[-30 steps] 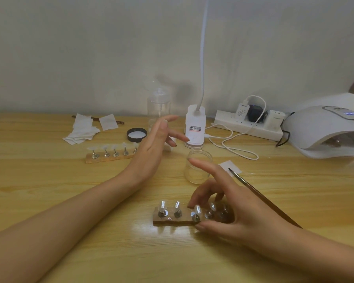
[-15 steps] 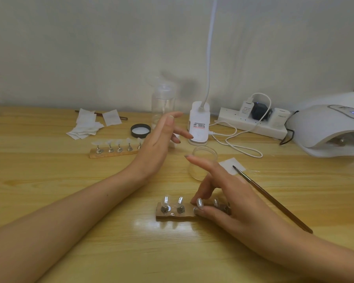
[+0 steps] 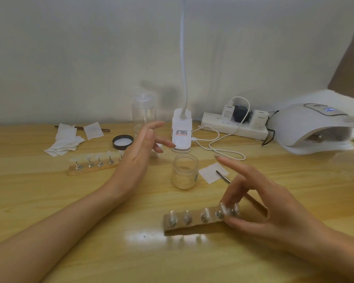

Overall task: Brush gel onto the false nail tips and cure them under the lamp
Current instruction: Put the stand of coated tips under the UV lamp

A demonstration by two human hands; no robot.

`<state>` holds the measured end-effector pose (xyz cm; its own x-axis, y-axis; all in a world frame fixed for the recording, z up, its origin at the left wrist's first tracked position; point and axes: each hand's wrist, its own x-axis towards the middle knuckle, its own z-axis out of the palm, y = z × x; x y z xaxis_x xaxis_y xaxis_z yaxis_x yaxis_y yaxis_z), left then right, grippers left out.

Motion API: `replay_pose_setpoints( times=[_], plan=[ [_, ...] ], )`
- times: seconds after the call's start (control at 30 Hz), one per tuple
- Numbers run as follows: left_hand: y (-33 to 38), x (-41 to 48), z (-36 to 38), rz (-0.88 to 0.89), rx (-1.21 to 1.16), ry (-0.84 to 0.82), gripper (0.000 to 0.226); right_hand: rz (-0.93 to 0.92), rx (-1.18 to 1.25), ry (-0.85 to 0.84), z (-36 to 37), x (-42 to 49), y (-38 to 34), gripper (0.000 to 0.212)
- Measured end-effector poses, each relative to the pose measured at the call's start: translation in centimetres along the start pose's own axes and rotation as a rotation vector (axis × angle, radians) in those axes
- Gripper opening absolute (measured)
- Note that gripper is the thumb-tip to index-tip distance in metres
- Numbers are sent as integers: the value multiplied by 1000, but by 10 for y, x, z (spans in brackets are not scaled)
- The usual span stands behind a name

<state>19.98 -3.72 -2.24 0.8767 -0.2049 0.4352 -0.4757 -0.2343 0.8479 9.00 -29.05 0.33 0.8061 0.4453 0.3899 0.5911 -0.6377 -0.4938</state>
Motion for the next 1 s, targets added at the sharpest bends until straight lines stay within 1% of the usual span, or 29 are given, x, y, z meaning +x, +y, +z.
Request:
replay_pose_setpoints(
  times=[0.07,0.1,0.13,0.2,0.3,0.33,0.37,0.4,0.43,0.5,0.53,0.57,0.6,0.63,0.67,0.7,0.77,0.83,0.9,0.93,1.0],
  plan=[
    [3,-3,0,86,26,0,54,19,-34,109,-21,-8,17,89],
    [6,-6,0,166,57,11,49,46,-42,155,-33,-14,28,88],
    [11,-8,-1,272,113,26,43,91,-47,194,-45,-19,39,88],
    [25,-12,3,529,298,26,34,212,-59,247,-69,-32,64,92],
    [46,-14,22,965,630,-107,32,355,-100,277,-90,-47,101,91],
    [52,-16,31,1064,731,-168,33,374,-113,273,-92,-49,112,90],
    [56,-18,41,1106,817,-237,36,384,-116,264,-93,-49,122,90],
    [59,-21,52,1081,877,-314,43,393,-107,250,-94,-50,130,90],
    [62,-25,62,1012,908,-389,50,403,-82,222,-95,-49,137,89],
    [64,-26,79,889,935,-496,59,424,2,111,-102,-49,145,84],
    [66,-25,87,858,945,-535,61,419,36,53,-107,-50,147,78],
    [67,-21,96,838,950,-573,61,411,57,38,-113,-52,152,67],
    [69,-18,104,815,945,-609,62,407,65,79,-118,-54,157,53],
    [70,-14,113,780,924,-638,64,418,47,169,-125,-56,164,38],
    [72,-10,123,726,893,-660,67,444,-10,265,-131,-58,174,28],
    [73,-7,133,675,871,-669,70,486,-89,331,-136,-57,184,24],
    [73,-3,151,630,864,-652,78,589,-206,349,-141,-49,198,23],
    [76,0,161,630,823,-645,82,652,-228,315,-143,-38,209,25],
    [77,-1,162,656,786,-634,79,710,-249,238,-141,-32,217,44],
    [75,-3,161,689,773,-608,75,731,-261,225,-141,-32,223,50],
    [70,-6,158,749,759,-571,68,751,-302,238,-142,-32,233,41]
  ],
)
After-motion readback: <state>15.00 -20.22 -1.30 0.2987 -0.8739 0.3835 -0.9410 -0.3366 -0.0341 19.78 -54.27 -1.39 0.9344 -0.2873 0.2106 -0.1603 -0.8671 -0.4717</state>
